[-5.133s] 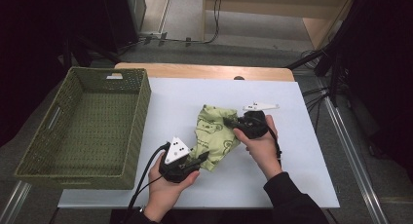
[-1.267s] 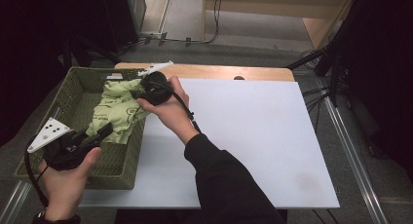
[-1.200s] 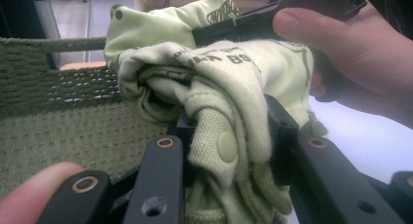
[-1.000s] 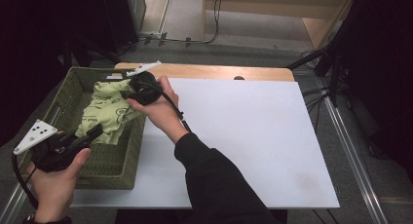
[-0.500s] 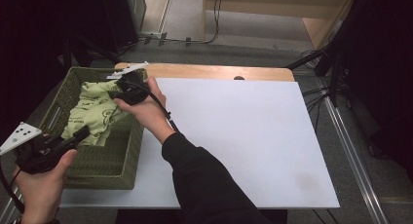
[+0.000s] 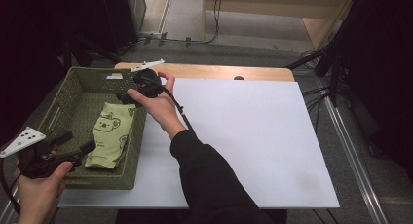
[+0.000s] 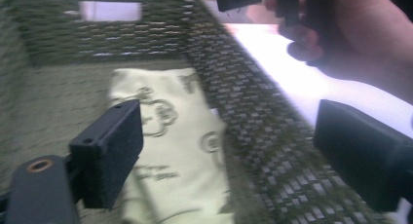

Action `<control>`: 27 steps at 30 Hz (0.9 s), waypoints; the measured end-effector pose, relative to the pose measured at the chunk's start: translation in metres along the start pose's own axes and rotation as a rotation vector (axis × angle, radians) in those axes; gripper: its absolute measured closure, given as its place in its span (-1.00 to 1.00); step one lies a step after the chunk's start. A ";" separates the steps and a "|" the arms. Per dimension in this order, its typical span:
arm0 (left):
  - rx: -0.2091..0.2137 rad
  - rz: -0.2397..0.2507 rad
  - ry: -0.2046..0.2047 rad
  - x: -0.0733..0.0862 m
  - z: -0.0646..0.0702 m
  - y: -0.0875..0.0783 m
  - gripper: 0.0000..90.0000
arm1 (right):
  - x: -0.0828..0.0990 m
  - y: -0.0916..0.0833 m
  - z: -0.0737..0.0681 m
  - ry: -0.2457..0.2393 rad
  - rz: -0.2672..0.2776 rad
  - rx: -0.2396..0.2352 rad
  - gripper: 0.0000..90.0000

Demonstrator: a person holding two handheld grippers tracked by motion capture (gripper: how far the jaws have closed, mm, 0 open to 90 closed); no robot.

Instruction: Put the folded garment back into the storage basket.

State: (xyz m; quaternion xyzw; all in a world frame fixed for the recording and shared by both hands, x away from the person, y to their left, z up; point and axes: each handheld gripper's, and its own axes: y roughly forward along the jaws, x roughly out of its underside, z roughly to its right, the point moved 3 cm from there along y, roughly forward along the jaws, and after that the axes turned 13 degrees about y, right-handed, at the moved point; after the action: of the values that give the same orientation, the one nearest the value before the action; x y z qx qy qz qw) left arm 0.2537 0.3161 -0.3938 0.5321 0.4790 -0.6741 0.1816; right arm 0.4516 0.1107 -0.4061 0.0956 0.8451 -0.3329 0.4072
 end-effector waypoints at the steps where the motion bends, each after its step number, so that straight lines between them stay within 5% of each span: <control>1: 0.000 0.000 0.000 0.000 0.000 0.000 -0.78 | 0.000 0.000 0.000 0.000 0.000 0.000 -1.00; 8: 0.045 0.034 0.022 -0.007 0.018 0.012 -0.85 | 0.003 -0.028 0.011 -0.032 0.027 0.033 -1.00; 27: 0.109 0.073 0.080 -0.034 0.065 0.040 -0.97 | 0.024 -0.096 0.052 0.006 0.085 0.067 -1.00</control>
State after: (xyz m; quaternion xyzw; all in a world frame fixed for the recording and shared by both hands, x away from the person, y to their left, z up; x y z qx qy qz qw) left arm 0.2610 0.2335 -0.3827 0.5847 0.4287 -0.6705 0.1574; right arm 0.4274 0.0021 -0.4009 0.1459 0.8299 -0.3430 0.4151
